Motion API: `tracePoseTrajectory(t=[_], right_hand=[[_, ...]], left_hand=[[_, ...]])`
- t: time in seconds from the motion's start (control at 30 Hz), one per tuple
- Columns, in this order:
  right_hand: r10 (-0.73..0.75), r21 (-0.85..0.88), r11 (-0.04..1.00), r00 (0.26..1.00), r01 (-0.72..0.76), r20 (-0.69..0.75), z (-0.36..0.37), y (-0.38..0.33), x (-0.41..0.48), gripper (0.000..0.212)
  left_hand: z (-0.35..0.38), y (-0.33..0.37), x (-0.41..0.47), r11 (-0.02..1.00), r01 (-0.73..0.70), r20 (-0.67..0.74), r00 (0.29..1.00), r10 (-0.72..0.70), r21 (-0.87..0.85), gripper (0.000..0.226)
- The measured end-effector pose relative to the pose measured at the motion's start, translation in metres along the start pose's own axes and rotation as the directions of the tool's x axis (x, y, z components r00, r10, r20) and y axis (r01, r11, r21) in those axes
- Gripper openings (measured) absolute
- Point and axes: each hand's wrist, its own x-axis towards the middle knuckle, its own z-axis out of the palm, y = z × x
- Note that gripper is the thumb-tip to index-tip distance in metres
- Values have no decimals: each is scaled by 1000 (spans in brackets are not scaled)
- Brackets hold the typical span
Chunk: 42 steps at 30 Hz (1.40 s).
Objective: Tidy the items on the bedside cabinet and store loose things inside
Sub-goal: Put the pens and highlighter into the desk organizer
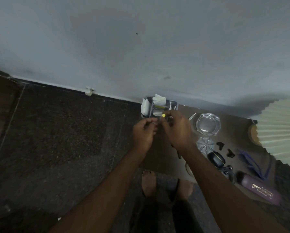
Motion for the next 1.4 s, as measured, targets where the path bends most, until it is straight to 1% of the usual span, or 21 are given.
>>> tracePoseTrajectory(t=[0.23, 0.43, 0.57, 0.73, 0.93, 1.27, 1.4], right_hand=[[73, -29, 997, 997, -72, 16, 8, 0, 3, 16], [84, -111, 990, 996, -86, -26, 18, 1, 6, 14], [115, -133, 984, 993, -116, -19, 24, 3, 7, 15], [123, -142, 982, 992, -123, -12, 27, 4, 9, 10], [98, -102, 989, 993, -104, -64, 26, 2, 11, 10], [76, -54, 995, 989, -83, -127, 9, 10, -3, 4], [80, -13, 997, 991, -82, -104, 0, 15, -18, 2]], left_hand=[[-8, -8, -1, 998, 52, -22, 998, -52, 24, 21], [-7, -20, -1, 997, 69, -41, 997, -67, 44, 20], [-6, -32, 2, 995, 91, -20, 996, -90, 45, 20], [-5, -36, 3, 995, 94, -13, 996, -93, 22, 21], [-5, -35, 5, 996, 93, -20, 995, -93, 17, 20], [5, -40, 2, 992, 113, 13, 993, -114, 46, 19], [15, -43, -5, 989, 137, 29, 990, -138, 47, 17]])
